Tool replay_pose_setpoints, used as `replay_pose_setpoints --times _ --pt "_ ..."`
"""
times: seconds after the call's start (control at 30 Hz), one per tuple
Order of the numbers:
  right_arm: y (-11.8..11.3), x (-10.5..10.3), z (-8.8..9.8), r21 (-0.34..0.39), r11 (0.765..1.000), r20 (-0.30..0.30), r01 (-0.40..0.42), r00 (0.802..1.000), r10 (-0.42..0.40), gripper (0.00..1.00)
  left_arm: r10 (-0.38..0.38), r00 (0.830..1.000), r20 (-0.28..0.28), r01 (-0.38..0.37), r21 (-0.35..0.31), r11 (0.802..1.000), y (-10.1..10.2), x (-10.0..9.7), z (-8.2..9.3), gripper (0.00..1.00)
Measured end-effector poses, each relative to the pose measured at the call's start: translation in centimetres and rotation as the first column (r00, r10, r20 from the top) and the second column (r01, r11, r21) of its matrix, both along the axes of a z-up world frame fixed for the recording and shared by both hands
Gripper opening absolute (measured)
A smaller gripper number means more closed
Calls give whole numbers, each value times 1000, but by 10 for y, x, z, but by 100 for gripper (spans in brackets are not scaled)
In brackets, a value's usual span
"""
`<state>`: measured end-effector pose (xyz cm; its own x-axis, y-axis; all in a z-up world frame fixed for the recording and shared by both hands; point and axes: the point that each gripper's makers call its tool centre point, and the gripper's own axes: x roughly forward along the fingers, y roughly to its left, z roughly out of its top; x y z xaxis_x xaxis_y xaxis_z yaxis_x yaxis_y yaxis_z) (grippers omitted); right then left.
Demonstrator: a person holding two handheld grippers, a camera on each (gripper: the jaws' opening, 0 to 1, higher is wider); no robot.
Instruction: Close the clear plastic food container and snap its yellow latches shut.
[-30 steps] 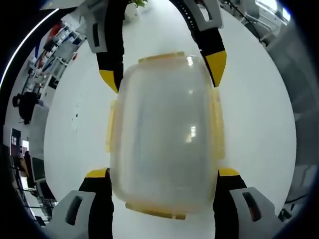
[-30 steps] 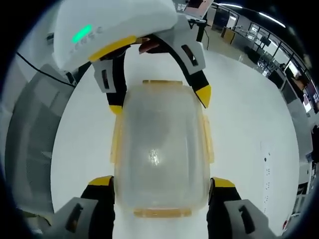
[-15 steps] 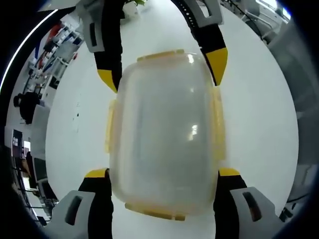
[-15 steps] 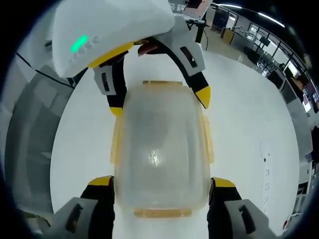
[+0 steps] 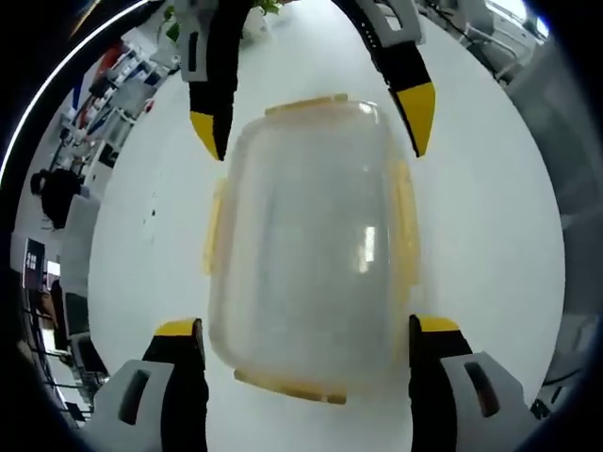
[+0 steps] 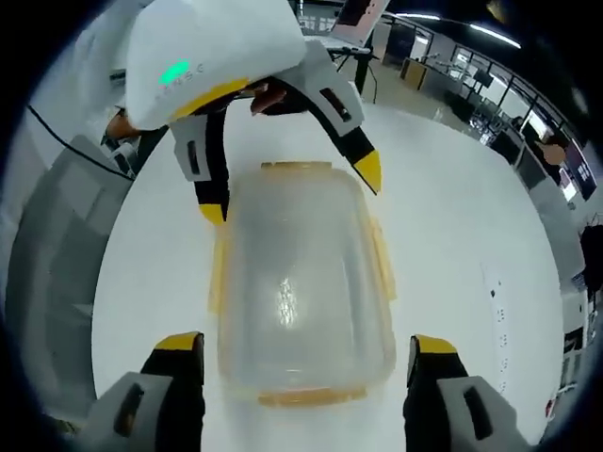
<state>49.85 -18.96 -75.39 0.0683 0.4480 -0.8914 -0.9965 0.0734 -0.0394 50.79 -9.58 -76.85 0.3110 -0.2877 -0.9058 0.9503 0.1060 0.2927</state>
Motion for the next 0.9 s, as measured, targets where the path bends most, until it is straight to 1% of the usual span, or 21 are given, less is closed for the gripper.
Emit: replay_pose_setpoints --times 0.07,0.13,0.2,0.27,0.37,0.47,0.67,0.77,0.9 --pt "-3 -1 0 -1 1000 2 13 1000 -13 87 12 1000 -1 -12 -6 1000 2 0 1 87" --pt "-8 4 2 -3 1000 46 26 999 -26 87 20 1000 4 -20 -9 1000 5 0 3 87" --pt "-8 -1 3 22 998 21 53 998 -53 87 30 1000 5 -30 -15 999 8 -1 5 86" --pt "-12 -1 3 15 999 42 48 998 -49 87 30 999 9 -30 -19 999 9 -2 8 86" --pt "-16 -3 4 21 998 43 67 997 -67 88 35 999 12 -35 -25 999 11 -4 11 86" --pt "-21 -6 8 26 996 58 80 995 -82 87 41 999 17 -40 -24 999 13 -7 13 86" --pt "-30 -12 12 34 994 67 105 992 -107 86 38 999 28 -37 -28 999 16 -15 16 86" --pt "-33 -16 14 34 992 63 118 991 -120 83 62 998 27 -61 -38 997 18 -17 18 86" --pt "-35 -22 21 56 989 68 136 988 -140 84 76 997 33 -74 -45 996 20 -20 23 86"
